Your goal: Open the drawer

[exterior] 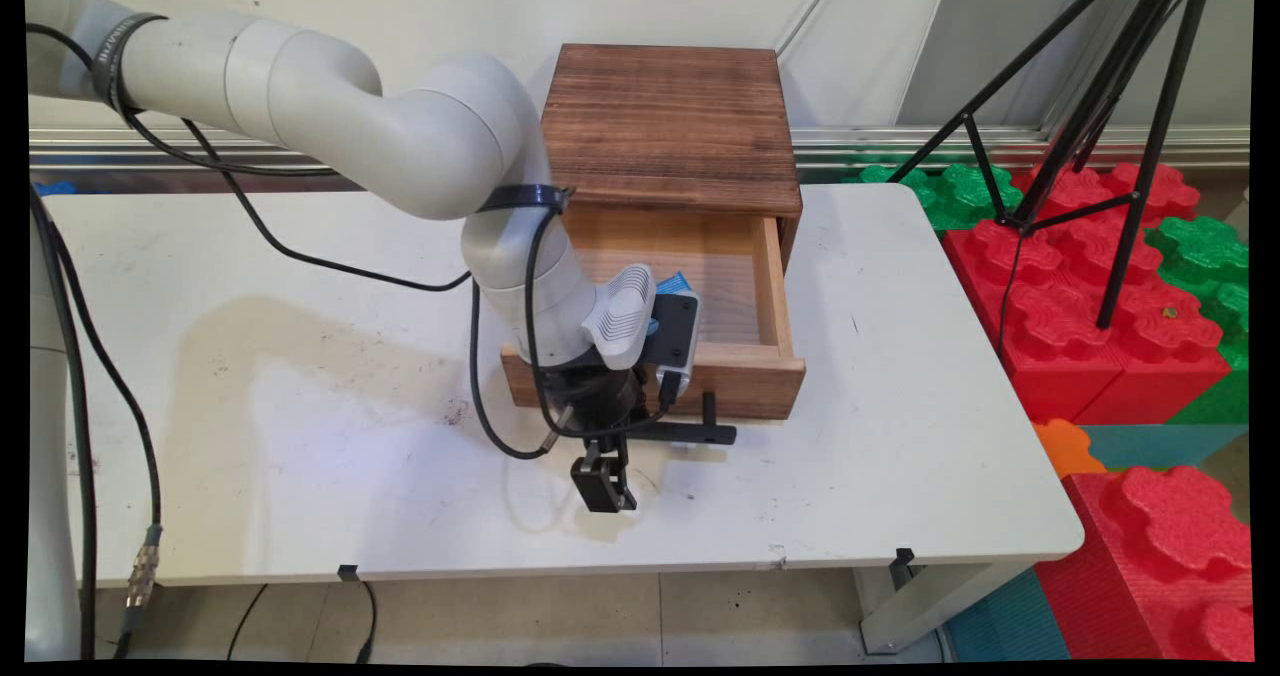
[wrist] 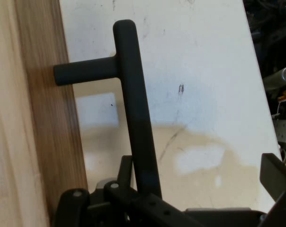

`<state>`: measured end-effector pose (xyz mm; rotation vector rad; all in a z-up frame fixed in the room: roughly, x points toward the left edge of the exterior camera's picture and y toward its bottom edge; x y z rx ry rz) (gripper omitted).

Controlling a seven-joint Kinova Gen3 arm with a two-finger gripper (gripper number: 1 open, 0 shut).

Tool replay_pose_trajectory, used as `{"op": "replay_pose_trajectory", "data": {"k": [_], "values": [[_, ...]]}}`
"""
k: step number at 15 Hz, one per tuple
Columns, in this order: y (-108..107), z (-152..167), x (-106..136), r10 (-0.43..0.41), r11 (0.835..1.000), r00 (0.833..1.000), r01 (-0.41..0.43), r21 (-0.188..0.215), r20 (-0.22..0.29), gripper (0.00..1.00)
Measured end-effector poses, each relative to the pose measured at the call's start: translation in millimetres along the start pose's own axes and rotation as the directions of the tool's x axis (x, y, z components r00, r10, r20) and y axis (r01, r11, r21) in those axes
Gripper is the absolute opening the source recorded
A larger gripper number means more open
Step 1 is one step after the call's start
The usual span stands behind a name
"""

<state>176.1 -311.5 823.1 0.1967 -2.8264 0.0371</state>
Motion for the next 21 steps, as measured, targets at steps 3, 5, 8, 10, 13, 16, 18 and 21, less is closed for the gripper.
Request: {"op": "replay_pose_trajectory", "data": {"k": [3,5,8,10,13,16,18,21], "values": [[3,-2,-1,0.006,1.000,1.000,-0.006,0.004,0.001,1.00],[4,-3,-1,0.006,1.000,1.000,-0.006,0.006,0.001,1.00],[7,-4,-2,0.007,1.000,1.000,-0.007,0.008,0.001,1.00],[9,-6,-2,0.007,1.000,1.000,-0.007,0.009,0.001,1.00],[12,-8,-2,0.006,1.000,1.000,-0.006,0.008,0.000,1.00],[15,-9,-2,0.006,1.000,1.000,-0.006,0.008,0.000,1.00],[16,-10,-3,0.006,1.000,1.000,-0.006,0.007,-0.001,1.00],[19,-12,-2,0.006,1.000,1.000,-0.006,0.006,-0.002,1.00]]}}
